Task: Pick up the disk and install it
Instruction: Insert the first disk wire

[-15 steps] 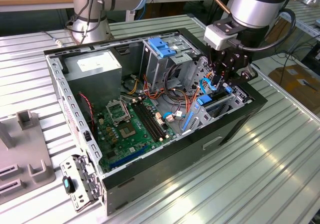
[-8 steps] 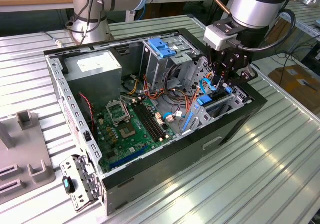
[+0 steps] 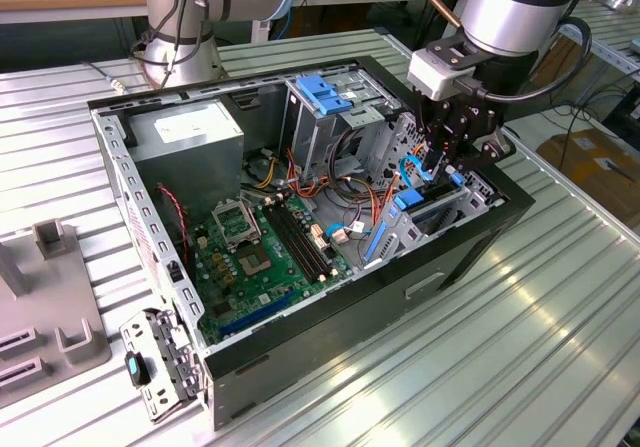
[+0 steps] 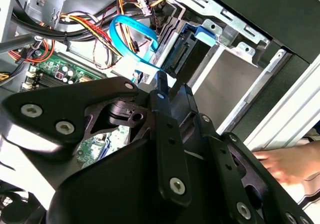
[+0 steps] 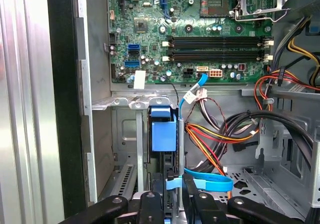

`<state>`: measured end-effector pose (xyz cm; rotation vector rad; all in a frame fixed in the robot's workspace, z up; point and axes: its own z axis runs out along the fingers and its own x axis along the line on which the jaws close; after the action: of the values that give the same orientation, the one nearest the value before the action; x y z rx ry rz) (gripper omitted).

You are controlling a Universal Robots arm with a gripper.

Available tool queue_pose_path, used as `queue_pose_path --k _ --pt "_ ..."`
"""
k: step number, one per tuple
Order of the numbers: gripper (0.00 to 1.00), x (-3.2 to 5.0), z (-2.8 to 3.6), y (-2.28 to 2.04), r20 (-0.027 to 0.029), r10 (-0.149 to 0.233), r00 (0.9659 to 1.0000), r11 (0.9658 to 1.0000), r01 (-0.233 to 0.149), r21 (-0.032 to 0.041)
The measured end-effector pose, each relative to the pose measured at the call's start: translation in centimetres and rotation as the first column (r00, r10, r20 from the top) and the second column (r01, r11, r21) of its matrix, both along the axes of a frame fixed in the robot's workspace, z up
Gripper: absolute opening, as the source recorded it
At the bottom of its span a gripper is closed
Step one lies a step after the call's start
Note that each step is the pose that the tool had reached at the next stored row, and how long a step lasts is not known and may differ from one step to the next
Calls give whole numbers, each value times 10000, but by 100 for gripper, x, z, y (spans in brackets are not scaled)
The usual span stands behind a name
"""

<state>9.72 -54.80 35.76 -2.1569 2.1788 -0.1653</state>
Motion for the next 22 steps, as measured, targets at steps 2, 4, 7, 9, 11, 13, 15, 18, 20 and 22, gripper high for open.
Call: queue_pose_path --k 2,4,7,9,11,13,15,18,20,22 --pt "30 5 0 1 -59 -12 10000 10000 12 -1" --pt "30 14 0 0 -175 -46 9998 10000 46 0" --pt "30 33 0 0 -421 -123 9990 9999 123 -4" --pt "30 40 0 0 -519 -158 9985 9999 158 -5" --pt "30 40 0 0 -520 -159 9985 9999 159 -6" --pt "30 41 0 0 -522 -160 9985 9999 159 -6" --pt "30 58 0 -1 -618 -167 9979 9999 167 -8" --pt "30 113 0 0 -865 -189 9961 9998 188 -11" --pt "30 159 -1 0 -897 -189 9958 9998 189 -12" --pt "30 210 -3 0 -924 -189 9955 9998 189 -12"
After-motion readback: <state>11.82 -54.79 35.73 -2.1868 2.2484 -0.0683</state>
